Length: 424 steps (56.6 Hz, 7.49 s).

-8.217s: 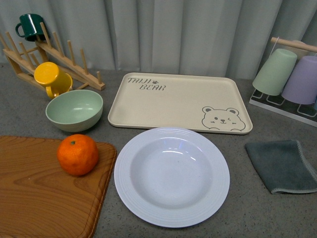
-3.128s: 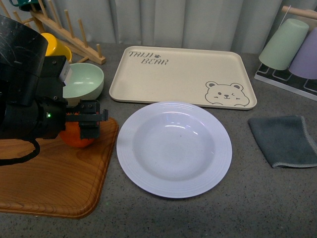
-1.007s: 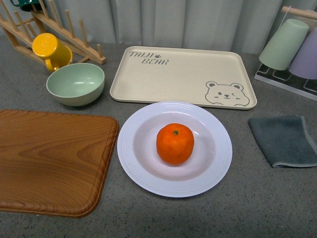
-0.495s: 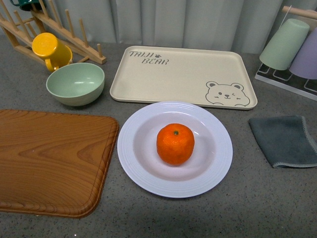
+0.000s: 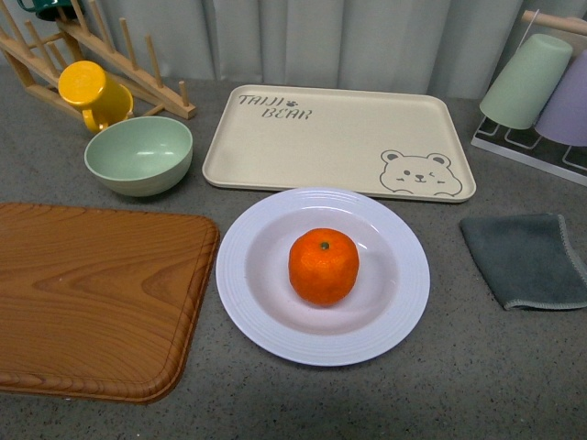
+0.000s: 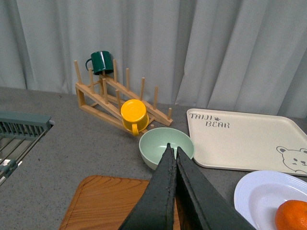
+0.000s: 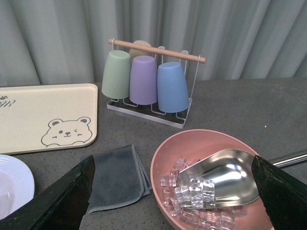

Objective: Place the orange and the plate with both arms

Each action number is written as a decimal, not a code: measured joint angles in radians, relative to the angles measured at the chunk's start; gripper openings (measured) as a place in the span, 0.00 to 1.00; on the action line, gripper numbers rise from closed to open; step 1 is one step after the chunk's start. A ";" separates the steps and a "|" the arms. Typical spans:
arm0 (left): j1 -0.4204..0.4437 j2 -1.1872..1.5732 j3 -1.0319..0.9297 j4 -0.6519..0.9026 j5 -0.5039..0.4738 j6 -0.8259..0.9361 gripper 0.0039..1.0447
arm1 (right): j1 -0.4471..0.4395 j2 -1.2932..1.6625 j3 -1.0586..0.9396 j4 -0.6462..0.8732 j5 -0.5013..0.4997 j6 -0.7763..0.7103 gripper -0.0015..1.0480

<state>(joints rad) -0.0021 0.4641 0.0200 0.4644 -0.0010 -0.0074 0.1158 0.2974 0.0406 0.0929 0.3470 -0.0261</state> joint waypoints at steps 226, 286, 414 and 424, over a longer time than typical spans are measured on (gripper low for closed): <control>0.000 -0.460 0.000 -0.462 0.001 0.002 0.94 | -0.088 2.160 1.294 0.640 -1.055 1.015 0.03; 0.000 -0.460 0.000 -0.462 0.001 0.003 0.94 | -0.032 2.226 1.525 0.317 -0.808 0.879 0.93; 0.000 -0.461 0.000 -0.463 0.001 0.003 0.94 | -0.113 0.229 -0.035 0.427 -0.346 0.027 0.01; 0.000 -0.461 0.000 -0.463 0.001 0.003 0.94 | -0.113 0.126 -0.035 0.330 -0.346 0.027 0.01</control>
<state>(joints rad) -0.0021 0.0032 0.0200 0.0013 -0.0002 -0.0048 0.0025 0.4232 0.0051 0.4225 0.0006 0.0013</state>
